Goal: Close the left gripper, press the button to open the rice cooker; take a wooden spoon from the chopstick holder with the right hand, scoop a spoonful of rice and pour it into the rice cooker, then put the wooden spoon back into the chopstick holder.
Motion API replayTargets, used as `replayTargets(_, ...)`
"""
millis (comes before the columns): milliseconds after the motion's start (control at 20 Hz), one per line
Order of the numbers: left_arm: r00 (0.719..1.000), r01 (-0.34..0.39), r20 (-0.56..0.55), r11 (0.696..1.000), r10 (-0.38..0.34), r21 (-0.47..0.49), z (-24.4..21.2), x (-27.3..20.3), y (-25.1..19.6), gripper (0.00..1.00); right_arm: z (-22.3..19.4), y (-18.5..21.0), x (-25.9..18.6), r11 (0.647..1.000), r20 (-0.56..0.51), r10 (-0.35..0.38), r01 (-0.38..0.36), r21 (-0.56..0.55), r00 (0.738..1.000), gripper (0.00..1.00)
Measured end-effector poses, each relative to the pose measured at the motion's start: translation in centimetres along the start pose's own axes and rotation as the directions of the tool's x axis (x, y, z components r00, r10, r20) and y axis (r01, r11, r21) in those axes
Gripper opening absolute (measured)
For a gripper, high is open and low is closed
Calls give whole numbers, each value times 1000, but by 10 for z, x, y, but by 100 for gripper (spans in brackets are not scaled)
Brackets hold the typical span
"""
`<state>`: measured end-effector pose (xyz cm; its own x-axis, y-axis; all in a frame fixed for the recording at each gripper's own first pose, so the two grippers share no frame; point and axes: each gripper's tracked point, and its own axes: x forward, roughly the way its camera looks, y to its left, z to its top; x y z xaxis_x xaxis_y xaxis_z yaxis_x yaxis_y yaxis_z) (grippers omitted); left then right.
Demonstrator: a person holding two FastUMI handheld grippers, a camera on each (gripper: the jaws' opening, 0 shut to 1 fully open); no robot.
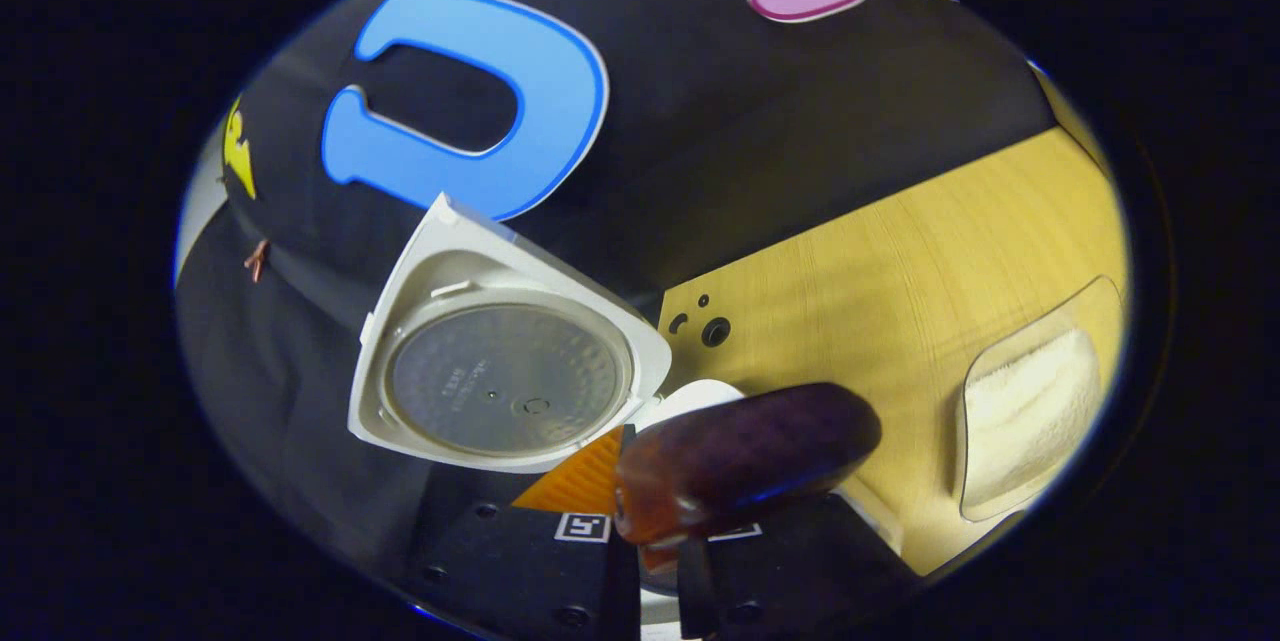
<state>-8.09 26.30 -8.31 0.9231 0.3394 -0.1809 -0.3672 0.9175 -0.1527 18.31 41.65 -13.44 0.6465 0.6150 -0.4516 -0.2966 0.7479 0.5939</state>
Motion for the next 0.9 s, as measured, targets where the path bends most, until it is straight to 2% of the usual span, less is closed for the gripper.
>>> replayTargets(150, 1000, -14, -5, 1000, 14, 12, -1, 9, 6, 95, -18, 4, 4, 988, 7, 0, 1, -155, 1000, 7)
replayTargets(200, 1000, -16, -2, 1000, 16, 12, 1, 11, 8, 92, -23, 4, 6, 976, 18, -3, 6, -219, 1000, 7)
replayTargets(250, 1000, -17, -1, 1000, 17, 9, 4, 13, 9, 95, -29, 3, 7, 960, 19, -4, 9, -281, 1000, 7)
replayTargets(300, 1000, -15, -1, 1000, 15, 2, 3, 16, 9, 92, -35, 2, 8, 944, 15, -7, 11, -329, 1000, 7)
replayTargets(400, 1000, -12, -3, 1000, 12, -9, 4, 20, 10, 95, -45, 5, 11, 916, 8, -3, 6, -402, 1000, 7)
replayTargets(450, 1000, -10, -5, 1000, 10, -12, 4, 23, 11, 92, -47, 7, 12, 899, 8, 5, -2, -438, 1000, 7)
replayTargets(500, 1000, -10, -7, 1000, 10, -13, 3, 25, 12, 95, -50, 11, 11, 880, 8, 12, -7, -475, 1000, 7)
replayTargets(600, 1000, -12, -4, 1000, 12, -16, 4, 29, 15, 92, -53, 20, 11, 841, 6, 29, -21, -541, 1000, 7)
replayTargets(700, 1000, -18, 0, 1000, 18, -24, 3, 31, 17, 95, -59, 25, 12, 783, -10, 39, -37, -621, 999, 7)
replayTargets(800, 1000, -27, 10, 999, 27, -35, 5, 31, 21, 92, -69, 31, 15, 733, -34, 46, -57, -678, 998, 7)
replayTargets(900, 999, -38, 14, 998, 39, -49, 6, 31, 25, 95, -71, 36, 16, 696, -31, 45, -53, -716, 999, 7)
